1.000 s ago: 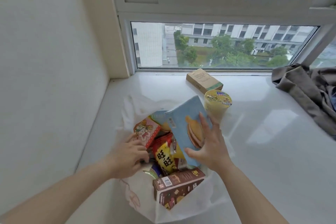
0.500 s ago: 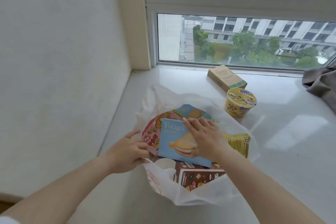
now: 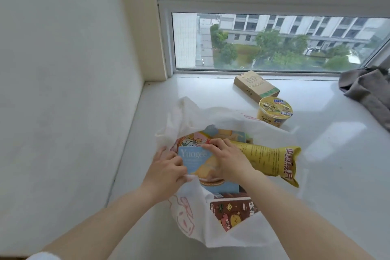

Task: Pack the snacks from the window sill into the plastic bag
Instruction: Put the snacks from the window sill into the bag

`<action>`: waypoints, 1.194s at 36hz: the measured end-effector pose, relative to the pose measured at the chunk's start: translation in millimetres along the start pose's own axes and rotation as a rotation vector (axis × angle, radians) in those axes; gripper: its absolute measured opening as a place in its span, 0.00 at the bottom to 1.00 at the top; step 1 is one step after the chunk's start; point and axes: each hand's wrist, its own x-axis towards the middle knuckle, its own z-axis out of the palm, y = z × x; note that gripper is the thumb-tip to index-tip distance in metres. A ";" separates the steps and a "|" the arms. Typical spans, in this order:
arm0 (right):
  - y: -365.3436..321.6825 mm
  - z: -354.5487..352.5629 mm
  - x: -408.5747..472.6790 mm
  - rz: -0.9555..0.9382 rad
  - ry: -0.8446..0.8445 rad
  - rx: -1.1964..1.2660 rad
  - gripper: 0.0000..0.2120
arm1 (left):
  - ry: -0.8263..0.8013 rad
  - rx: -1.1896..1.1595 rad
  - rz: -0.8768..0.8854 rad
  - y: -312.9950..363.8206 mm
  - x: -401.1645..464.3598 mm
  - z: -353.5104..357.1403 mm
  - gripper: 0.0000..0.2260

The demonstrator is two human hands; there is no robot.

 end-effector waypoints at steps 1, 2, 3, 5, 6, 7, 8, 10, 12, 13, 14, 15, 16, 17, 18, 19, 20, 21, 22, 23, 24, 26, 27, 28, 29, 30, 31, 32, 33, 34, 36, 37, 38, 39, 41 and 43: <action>2.1 -0.9 -3.0 0.001 0.060 0.018 0.33 | -0.006 0.017 0.007 0.4 5.7 -1.0 0.16; 5.3 -0.5 -6.8 0.017 0.174 0.031 0.29 | -0.006 0.038 0.033 1.5 10.8 -1.3 0.14; 9.6 1.0 -11.4 0.063 0.327 0.049 0.26 | 0.000 0.062 0.074 2.7 14.7 0.0 0.12; 23.7 3.7 -23.4 0.228 0.622 0.106 0.22 | 0.034 0.096 0.178 7.3 18.4 7.0 0.09; 33.9 4.1 -29.4 0.358 0.714 0.122 0.20 | 0.061 0.096 0.225 10.1 18.8 12.1 0.09; 44.4 3.0 -36.7 0.518 0.761 0.145 0.20 | 0.089 0.092 0.262 12.9 18.9 16.7 0.09; 55.3 0.5 -44.4 0.691 0.778 0.180 0.21 | 0.106 0.087 0.283 16.1 19.8 19.8 0.09; 76.1 -5.6 -60.4 1.008 0.734 0.240 0.23 | 0.119 0.066 0.291 22.2 23.5 21.6 0.11; 93.1 -10.5 -73.9 1.198 0.586 0.241 0.24 | 0.111 0.010 0.286 30.0 32.0 18.0 0.13; 98.9 -10.9 -79.4 1.252 0.496 0.259 0.24 | 0.098 -0.008 0.282 35.9 38.6 15.1 0.14; 103.5 -10.8 -83.2 1.302 0.415 0.317 0.24 | 0.076 -0.013 0.280 42.2 46.8 14.1 0.15; 107.1 -8.5 -85.0 1.354 0.355 0.409 0.24 | 0.048 -0.017 0.277 49.3 55.8 12.1 0.15; 108.9 -6.0 -85.9 1.404 0.304 0.508 0.23 | -0.001 -0.025 0.272 57.2 65.3 8.8 0.16; 111.0 -3.2 -89.2 1.435 0.261 0.590 0.21 | -0.048 -0.031 0.281 67.3 76.2 5.4 0.18; 110.3 -0.8 -89.4 1.424 0.220 0.651 0.19 | -0.117 -0.024 0.289 75.2 85.7 2.1 0.20; 109.2 0.6 -89.5 1.396 0.205 0.689 0.17 | -0.182 -0.021 0.294 81.3 94.2 0.5 0.21; 108.7 0.1 -91.6 1.377 0.212 0.706 0.15 | -0.263 -0.035 0.292 88.4 103.3 -0.8 0.23; 107.8 -1.0 -94.0 1.366 0.223 0.722 0.15 | -0.318 -0.052 0.290 95.6 111.6 -1.6 0.24; 107.1 -2.5 -96.2 1.355 0.251 0.723 0.14 | -0.343 -0.053 0.301 101.7 118.9 -0.1 0.25; 107.3 -4.5 -98.5 1.339 0.289 0.713 0.14 | -0.359 -0.048 0.318 107.7 125.4 3.1 0.26; 107.9 -7.5 -100.1 1.317 0.339 0.695 0.14 | -0.378 -0.035 0.335 113.0 131.1 6.7 0.26; 108.2 -16.5 -101.6 1.266 0.449 0.650 0.12 | -0.410 0.006 0.360 121.3 141.1 9.1 0.27; 108.4 -22.1 -102.0 1.243 0.504 0.627 0.11 | -0.422 0.032 0.366 123.3 145.2 9.4 0.27; 109.1 -27.9 -101.9 1.225 0.566 0.610 0.11 | -0.428 0.051 0.375 124.3 148.7 8.7 0.27; 110.6 -33.8 -101.6 1.215 0.631 0.612 0.11 | -0.427 0.061 0.387 124.1 151.8 7.6 0.26; 111.9 -40.7 -100.5 1.211 0.700 0.633 0.10 | -0.423 0.068 0.404 123.1 154.4 6.6 0.25; 113.7 -46.9 -98.7 1.206 0.767 0.656 0.09 | -0.422 0.079 0.426 121.1 156.0 5.7 0.24; 115.0 -53.0 -96.2 1.197 0.822 0.669 0.08 | -0.423 0.086 0.447 118.6 156.8 5.2 0.23; 115.6 -58.2 -93.3 1.182 0.853 0.667 0.08 | -0.427 0.088 0.463 116.0 157.0 4.5 0.22; 115.1 -62.0 -90.3 1.159 0.863 0.652 0.08 | -0.432 0.088 0.476 113.7 156.6 4.0 0.21; 113.0 -63.4 -85.3 1.114 0.858 0.621 0.10 | -0.455 0.091 0.487 111.2 155.5 3.0 0.21; 111.7 -62.0 -83.9 1.101 0.844 0.614 0.10 | -0.473 0.094 0.488 111.6 154.7 2.6 0.21; 110.5 -60.0 -83.3 1.092 0.823 0.619 0.11 | -0.489 0.106 0.490 113.3 153.7 2.6 0.21; 110.5 -56.9 -83.2 1.083 0.799 0.627 0.11 | -0.504 0.124 0.494 116.0 152.8 2.9 0.21; 111.2 -52.8 -85.0 1.064 0.753 0.628 0.10 | -0.539 0.159 0.492 122.2 152.7 3.7 0.21; 112.4 -54.4 -87.4 1.064 0.776 0.611 0.10 | -0.548 0.160 0.471 125.1 156.8 3.4 0.22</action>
